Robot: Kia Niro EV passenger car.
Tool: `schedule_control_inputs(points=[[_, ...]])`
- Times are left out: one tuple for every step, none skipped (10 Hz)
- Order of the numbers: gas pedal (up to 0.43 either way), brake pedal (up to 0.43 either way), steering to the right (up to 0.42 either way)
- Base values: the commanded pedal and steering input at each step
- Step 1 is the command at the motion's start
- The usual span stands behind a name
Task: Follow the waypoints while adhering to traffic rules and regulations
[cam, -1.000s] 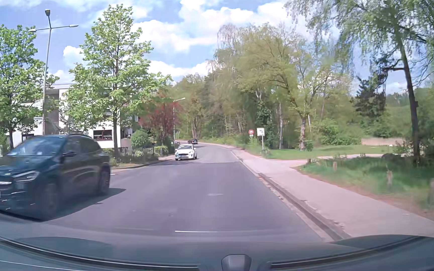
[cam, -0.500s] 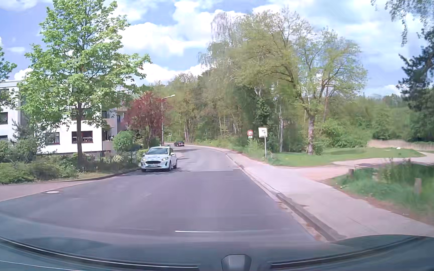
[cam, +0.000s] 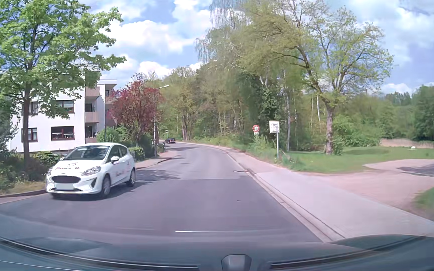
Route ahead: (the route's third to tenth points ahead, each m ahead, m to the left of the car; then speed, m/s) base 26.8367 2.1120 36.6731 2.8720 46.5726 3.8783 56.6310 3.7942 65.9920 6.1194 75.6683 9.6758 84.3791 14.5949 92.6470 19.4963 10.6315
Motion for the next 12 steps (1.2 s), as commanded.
schedule_control_inputs(points=[[0.059, 0.0, -0.005], [0.059, 0.0, -0.004], [0.059, 0.0, -0.004], [0.059, 0.0, -0.004], [0.059, 0.0, -0.002], [0.059, 0.0, 0.0], [0.059, 0.0, 0.0], [0.059, 0.0, 0.001], [0.047, 0.0, 0.001], [0.047, 0.0, 0.0], [0.047, 0.0, -0.001], [0.047, 0.0, -0.002]])
